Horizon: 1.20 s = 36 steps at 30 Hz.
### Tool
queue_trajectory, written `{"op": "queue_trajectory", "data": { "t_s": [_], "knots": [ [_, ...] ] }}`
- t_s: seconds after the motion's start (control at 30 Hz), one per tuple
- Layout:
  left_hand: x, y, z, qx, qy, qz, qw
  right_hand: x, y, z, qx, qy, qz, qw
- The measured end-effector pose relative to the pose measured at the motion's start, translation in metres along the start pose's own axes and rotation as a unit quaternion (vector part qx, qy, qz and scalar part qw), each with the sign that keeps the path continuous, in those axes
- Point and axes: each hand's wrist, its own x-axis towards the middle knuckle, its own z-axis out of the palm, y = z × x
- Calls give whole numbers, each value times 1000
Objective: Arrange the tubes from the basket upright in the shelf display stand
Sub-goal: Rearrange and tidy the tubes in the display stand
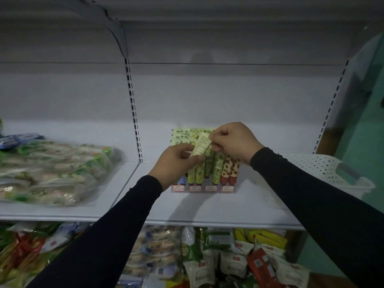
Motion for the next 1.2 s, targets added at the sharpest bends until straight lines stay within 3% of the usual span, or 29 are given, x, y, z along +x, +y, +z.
{"op": "queue_trajectory", "data": {
  "t_s": [0.33,0.43,0.53,0.67,0.83,1.2],
  "knots": [
    [3,-3,10,-14,-28,25,999,0,8,-11,-32,10,-56,998],
    [7,-2,4,81,35,43,995,2,11,-17,-74,46,-81,993],
    [12,-1,-10,205,101,89,969,2,12,-22,-128,64,-111,983],
    [25,-19,-15,382,33,122,916,4,17,-19,-204,79,-154,964],
    [34,-34,-7,448,-9,147,882,8,26,-8,-260,81,-185,944],
    [41,-42,1,381,27,161,910,12,48,9,-304,67,-195,930]
  ]
}}
